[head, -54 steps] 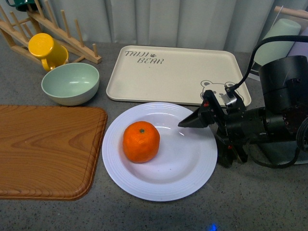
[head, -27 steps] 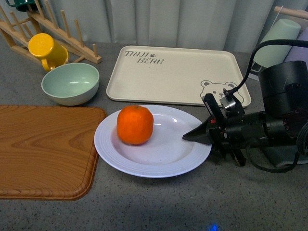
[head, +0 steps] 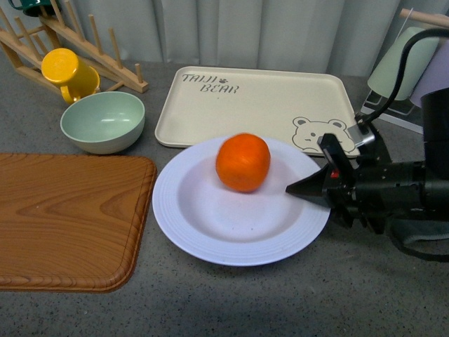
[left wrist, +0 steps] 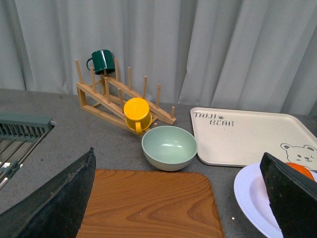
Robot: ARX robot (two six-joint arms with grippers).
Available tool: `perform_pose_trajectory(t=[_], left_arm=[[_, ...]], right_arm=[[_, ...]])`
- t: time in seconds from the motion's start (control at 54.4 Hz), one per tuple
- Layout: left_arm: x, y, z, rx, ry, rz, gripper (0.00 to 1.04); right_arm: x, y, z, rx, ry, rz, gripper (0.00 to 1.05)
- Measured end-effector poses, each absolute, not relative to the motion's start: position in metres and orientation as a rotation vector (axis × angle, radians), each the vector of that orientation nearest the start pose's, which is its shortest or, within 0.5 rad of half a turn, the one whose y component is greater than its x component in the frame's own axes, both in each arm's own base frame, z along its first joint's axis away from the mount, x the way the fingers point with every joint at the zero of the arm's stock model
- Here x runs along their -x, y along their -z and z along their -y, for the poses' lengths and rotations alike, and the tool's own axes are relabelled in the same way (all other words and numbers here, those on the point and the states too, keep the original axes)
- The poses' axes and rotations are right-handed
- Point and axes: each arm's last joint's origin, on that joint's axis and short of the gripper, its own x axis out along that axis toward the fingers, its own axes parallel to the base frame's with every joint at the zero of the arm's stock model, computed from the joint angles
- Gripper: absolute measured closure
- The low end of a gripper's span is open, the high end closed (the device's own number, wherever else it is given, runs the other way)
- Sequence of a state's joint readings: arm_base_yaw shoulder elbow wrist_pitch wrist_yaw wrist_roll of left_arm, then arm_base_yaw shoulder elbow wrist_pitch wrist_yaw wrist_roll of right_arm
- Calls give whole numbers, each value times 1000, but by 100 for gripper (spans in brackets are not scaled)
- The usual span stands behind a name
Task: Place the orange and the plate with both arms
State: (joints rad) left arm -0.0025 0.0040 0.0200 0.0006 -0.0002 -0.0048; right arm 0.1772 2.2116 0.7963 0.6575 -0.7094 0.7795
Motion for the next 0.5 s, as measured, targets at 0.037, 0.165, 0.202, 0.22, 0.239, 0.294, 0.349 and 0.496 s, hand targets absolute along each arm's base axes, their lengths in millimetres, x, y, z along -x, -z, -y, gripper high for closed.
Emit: perform_pose_trajectory(t=[0.037,0.165,0.202,0.22,0.239,0.294,0.349,0.496], left_arm=[[-97,-170,0,5,2,17,6],[-97,-170,0,5,2,17,6],[-97,-170,0,5,2,17,6],[-97,-170,0,5,2,17,6],[-97,-170,0,5,2,17,6],[-97,-170,0,5,2,17,6],[-97,-170,0,5,2,17,6],[-97,-170,0,5,3,17,6]], right_arm=[[-331,-27,-77,-896,-520,-1018,101],[-335,-48,-72,-911,-516,-837,101],[-337,-52,-71,-916,-501,-786,101],[-339,-54,-71,-923,-486,-759,101],[-340,-55,-70,-923,-478,-746,101],[-345,-58,-69,-943,-430,-703,101],[-352,-59,-68,-970,-356,-669,101],[-368,-58,-79,-1025,-237,-615,101]])
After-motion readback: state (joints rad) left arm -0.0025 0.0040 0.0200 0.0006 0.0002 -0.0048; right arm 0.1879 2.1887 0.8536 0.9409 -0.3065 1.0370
